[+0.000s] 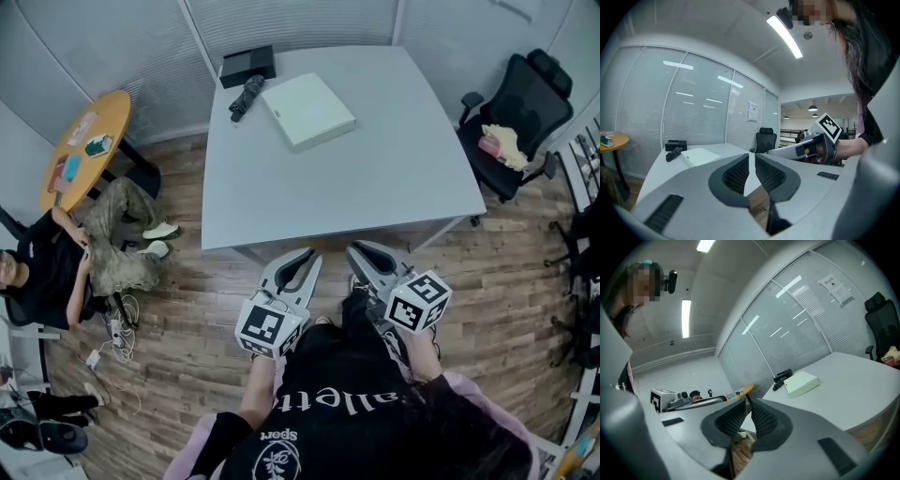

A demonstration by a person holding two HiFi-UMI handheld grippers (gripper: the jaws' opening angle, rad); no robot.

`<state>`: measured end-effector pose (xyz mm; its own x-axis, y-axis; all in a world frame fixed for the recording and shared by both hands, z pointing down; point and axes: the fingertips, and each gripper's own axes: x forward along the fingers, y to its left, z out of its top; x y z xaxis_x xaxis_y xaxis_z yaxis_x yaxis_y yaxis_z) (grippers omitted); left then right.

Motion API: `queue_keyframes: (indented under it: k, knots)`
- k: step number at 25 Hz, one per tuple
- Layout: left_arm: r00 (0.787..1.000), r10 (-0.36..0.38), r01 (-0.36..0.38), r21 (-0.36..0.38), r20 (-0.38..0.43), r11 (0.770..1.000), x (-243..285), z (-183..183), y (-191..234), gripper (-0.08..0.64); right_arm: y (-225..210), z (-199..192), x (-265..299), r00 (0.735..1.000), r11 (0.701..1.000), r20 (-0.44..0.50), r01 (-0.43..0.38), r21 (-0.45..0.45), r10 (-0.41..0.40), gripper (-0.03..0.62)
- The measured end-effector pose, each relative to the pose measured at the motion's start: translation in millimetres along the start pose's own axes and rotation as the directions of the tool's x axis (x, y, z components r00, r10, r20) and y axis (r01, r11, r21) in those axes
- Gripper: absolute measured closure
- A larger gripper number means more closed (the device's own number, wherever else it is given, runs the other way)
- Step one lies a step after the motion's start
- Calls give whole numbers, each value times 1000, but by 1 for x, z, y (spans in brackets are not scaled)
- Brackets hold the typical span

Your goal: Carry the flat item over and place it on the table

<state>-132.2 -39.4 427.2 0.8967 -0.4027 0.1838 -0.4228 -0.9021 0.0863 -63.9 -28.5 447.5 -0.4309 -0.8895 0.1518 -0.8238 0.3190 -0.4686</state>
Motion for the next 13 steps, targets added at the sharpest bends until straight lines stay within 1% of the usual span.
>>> queue_keyframes:
  k: [6, 13]
  knots:
    - [1000, 6, -6, 2, 3, 1000, 2, 1, 2, 503, 0, -2, 4, 1000, 1000, -13, -21, 14, 21, 540]
    - [999, 32, -32, -9, -2, 999, 10, 1, 16, 503, -12, 0, 14, 999, 999, -32, -29, 24, 29, 540]
